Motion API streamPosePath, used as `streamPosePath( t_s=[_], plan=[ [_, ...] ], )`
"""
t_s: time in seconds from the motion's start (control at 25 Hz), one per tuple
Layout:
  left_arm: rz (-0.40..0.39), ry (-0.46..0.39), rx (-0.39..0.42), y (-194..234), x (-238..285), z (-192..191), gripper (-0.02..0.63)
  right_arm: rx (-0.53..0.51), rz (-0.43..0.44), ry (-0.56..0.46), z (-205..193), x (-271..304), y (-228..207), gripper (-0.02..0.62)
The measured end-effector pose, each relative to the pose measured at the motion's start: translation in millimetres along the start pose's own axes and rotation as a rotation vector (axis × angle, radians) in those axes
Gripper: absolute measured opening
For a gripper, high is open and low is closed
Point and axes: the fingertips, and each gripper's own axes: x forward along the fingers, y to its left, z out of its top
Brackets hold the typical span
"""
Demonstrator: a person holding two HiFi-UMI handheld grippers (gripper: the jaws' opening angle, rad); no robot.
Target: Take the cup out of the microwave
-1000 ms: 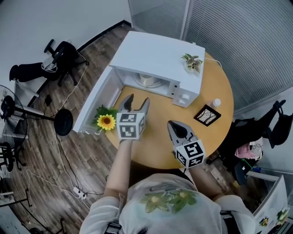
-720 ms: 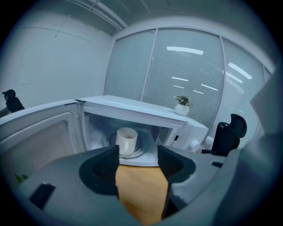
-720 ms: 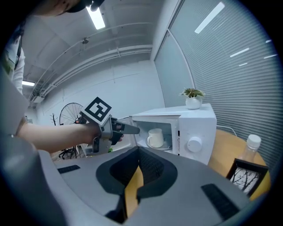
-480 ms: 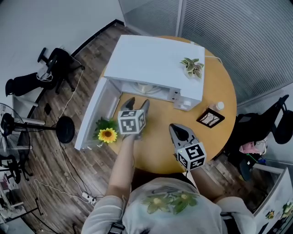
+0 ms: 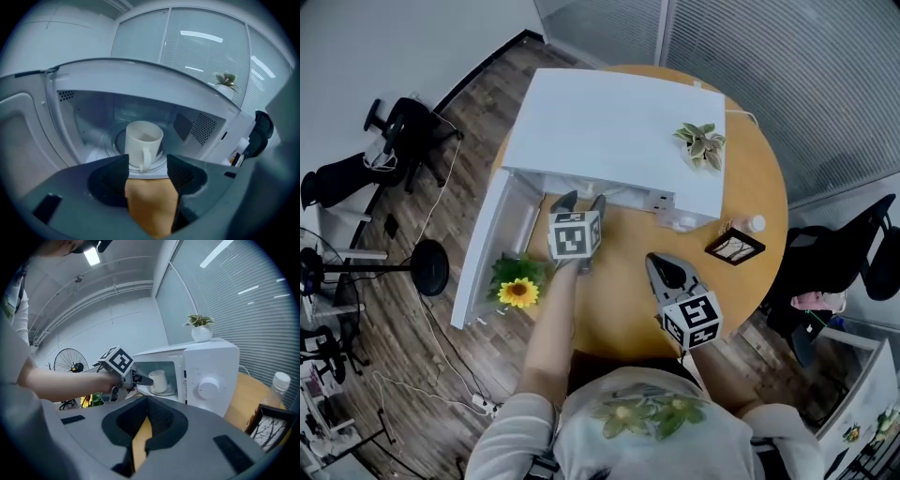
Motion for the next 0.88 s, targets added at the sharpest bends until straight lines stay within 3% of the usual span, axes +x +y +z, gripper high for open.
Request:
streamPosePath(
  t_s=[0.52, 0.64, 0.88],
  plan=[
    [0.038, 0.089, 0.049, 8, 38, -11, 0.216, -0.015, 0.024, 0.020, -3, 15, 1, 0.017],
    [0.054, 0.089, 0.074, 9, 37, -11, 0.121, -0.016, 0.019, 0.019, -4, 15, -2, 0.017],
    [0.066, 0.099, 0.068, 11, 37, -10, 0.088, -0.010, 0.008, 0.019, -5, 12, -8, 0.017]
  ],
)
